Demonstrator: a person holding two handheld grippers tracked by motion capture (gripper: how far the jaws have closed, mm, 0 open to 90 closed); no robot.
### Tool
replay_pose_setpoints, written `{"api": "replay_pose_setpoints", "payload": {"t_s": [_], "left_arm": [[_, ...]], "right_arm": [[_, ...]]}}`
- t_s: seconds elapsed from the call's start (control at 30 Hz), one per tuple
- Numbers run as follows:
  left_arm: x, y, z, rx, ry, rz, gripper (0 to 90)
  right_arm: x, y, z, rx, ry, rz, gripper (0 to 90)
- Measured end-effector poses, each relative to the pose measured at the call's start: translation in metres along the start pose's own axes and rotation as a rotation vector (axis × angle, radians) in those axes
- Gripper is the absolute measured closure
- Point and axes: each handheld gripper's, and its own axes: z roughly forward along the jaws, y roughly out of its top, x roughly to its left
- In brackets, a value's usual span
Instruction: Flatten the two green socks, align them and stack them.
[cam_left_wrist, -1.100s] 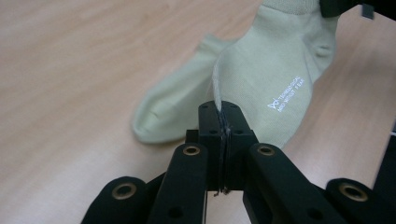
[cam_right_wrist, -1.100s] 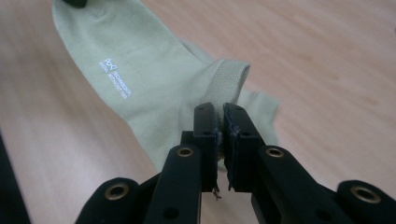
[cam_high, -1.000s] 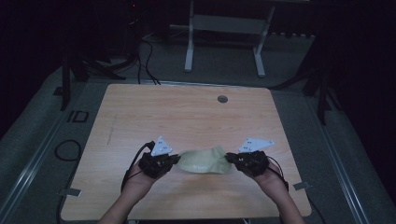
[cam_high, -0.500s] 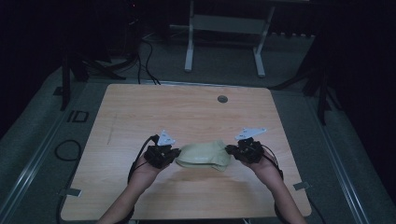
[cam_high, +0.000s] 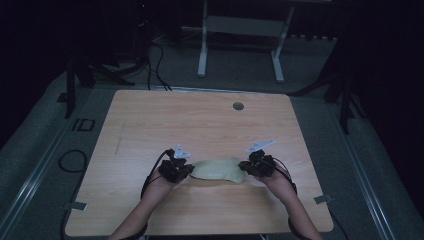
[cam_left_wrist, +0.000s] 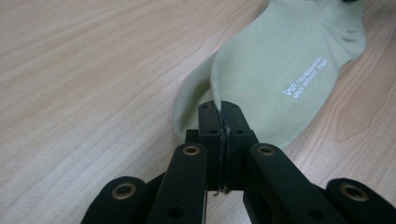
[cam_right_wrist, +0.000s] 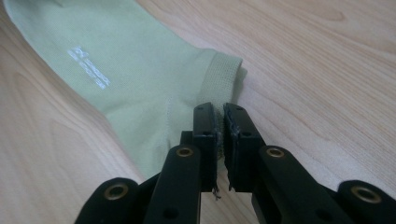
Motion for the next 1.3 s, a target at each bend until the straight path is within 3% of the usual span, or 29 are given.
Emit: {"api": "replay_pose_setpoints", "payload": {"t_s": [0.37,0.43,0.6,0.73,0.8,0.93,1.03,1.07,1.13,1.17,1.23,1.3], "left_arm": [[0.008,-0.006,0.017,-0.003,0.006,-0.031,88.1],[0.009,-0.007,0.02,-0.002,0.022,-0.032,88.1],[0.013,-0.008,0.022,-0.015,0.014,-0.06,87.7],[0.011,-0.008,0.022,-0.013,0.021,-0.059,86.7],[0.011,-0.008,0.021,-0.009,0.007,-0.066,78.9],[0.008,-0.006,0.007,-0.067,0.036,-0.057,63.0],[0.006,-0.002,-0.006,-0.145,0.045,-0.05,59.8],[0.004,-0.001,-0.01,-0.175,0.033,-0.037,60.2],[0.0,0.001,-0.011,-0.183,0.009,-0.015,67.7],[-0.003,0.003,-0.009,-0.168,-0.005,0.009,74.6],[-0.009,0.004,-0.002,-0.135,0.0,0.05,86.9],[-0.011,0.004,0.006,-0.117,0.008,0.07,89.5]], "right_arm": [[-0.006,-0.005,0.015,0.028,-0.011,0.013,83.0],[-0.007,-0.006,0.017,0.023,-0.011,0.018,82.8],[-0.006,-0.007,0.019,0.015,-0.018,0.02,81.5],[-0.004,-0.009,0.02,0.006,-0.026,0.009,76.8],[-0.004,-0.008,0.02,0.013,-0.016,0.004,70.5],[0.001,-0.005,0.015,0.012,-0.053,-0.031,60.5],[0.003,-0.002,0.01,0.001,-0.065,-0.044,57.8],[0.004,-0.001,0.008,-0.01,-0.067,-0.044,58.8],[0.006,0.001,0.003,-0.054,-0.068,-0.041,66.8],[0.008,0.002,0.001,-0.072,-0.064,-0.033,76.4],[0.013,0.005,0.0,-0.08,-0.049,-0.044,86.1],[0.019,0.008,0.004,-0.061,-0.043,-0.07,88.0]]}}
